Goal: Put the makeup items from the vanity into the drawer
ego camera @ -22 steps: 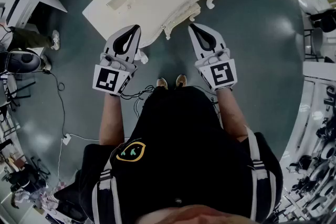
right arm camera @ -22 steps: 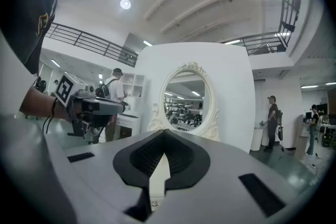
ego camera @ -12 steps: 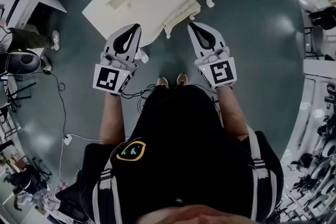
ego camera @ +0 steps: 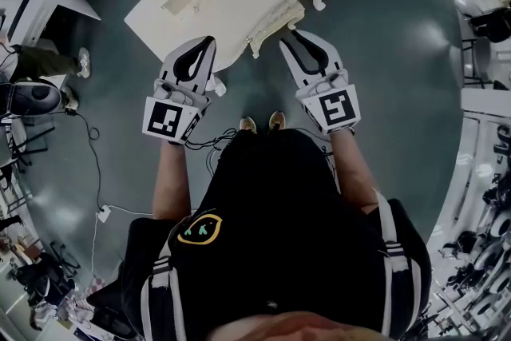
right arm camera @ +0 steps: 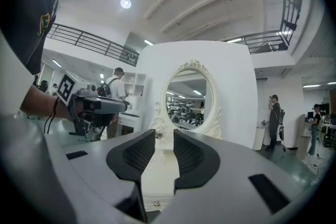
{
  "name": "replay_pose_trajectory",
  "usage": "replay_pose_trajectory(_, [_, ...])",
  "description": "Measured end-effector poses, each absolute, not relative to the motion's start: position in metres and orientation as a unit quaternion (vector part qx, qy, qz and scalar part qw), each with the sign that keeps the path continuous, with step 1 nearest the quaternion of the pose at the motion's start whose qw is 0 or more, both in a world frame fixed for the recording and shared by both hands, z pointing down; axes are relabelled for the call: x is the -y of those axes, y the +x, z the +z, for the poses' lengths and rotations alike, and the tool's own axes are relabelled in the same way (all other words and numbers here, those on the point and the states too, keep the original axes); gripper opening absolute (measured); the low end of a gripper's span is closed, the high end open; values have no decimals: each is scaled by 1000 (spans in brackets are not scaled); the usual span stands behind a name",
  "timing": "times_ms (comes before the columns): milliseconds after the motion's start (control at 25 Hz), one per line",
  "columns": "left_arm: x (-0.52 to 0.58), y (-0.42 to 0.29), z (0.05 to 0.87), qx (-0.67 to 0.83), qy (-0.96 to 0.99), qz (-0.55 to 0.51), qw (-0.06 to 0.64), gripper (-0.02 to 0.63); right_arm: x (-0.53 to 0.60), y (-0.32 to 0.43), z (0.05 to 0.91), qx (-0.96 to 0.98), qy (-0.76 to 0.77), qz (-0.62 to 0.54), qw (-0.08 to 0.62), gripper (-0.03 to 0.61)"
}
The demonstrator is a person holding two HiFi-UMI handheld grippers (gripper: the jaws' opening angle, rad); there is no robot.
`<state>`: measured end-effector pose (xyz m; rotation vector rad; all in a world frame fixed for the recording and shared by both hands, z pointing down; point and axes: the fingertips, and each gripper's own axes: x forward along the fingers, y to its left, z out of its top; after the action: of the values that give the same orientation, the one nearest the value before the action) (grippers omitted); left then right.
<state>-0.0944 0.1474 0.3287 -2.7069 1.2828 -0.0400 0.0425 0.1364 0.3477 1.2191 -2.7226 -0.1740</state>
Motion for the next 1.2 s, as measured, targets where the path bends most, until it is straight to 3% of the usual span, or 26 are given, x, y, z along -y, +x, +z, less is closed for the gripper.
replay_pose_trajectory(240, [-148,-94,332,-425,-902,-14,70,18,-138,41,351,913,399,-49,72,308])
replay_pose_trajectory(480, [-149,-93,331,-424,-903,-13,71,18,-133,48,354,904,416,-49,83,550])
replay_pose_trajectory(560, [-148,-93,332,-424,-903,-14,71,18,-131,48,354,904,416,-52,86,598])
replay_pose_trajectory(1200, [-139,-61,334,-435,-897,-24,70,18,-124,73,360,913,396,-53,87,598])
